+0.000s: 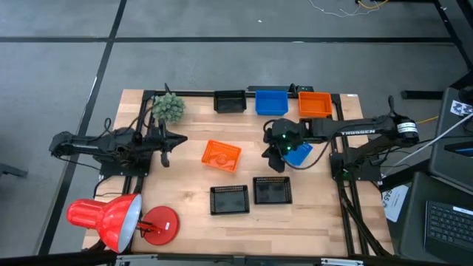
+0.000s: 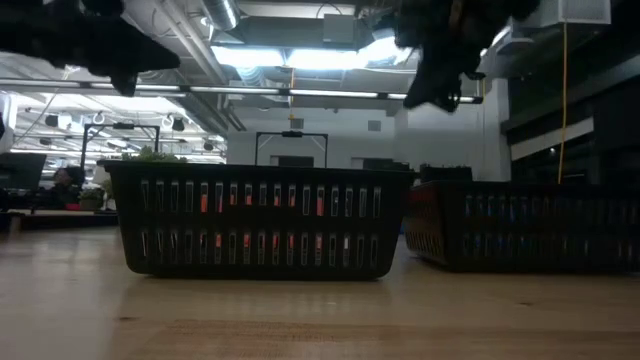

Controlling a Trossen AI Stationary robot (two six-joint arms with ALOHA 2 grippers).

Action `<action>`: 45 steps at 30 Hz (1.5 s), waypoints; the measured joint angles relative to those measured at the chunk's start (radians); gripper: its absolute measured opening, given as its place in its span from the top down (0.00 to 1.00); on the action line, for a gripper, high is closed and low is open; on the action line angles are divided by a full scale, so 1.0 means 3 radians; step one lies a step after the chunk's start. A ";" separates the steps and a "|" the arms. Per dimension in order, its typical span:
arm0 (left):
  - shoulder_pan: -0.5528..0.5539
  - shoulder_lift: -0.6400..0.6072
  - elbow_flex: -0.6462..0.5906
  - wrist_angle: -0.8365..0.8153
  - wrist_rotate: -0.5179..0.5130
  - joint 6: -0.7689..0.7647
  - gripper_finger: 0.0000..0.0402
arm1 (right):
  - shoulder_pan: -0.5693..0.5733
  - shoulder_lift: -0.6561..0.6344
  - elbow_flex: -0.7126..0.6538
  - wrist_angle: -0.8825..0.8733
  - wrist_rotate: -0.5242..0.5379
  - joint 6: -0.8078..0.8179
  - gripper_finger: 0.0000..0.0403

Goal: Stack baskets by color
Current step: Move the orange bin closer to the top blue bin

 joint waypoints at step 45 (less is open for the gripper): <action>0.0418 0.4134 0.2284 -0.2870 0.1138 -0.0529 0.74 | 0.0826 -0.1379 -0.0600 -0.2296 0.1964 0.2461 1.00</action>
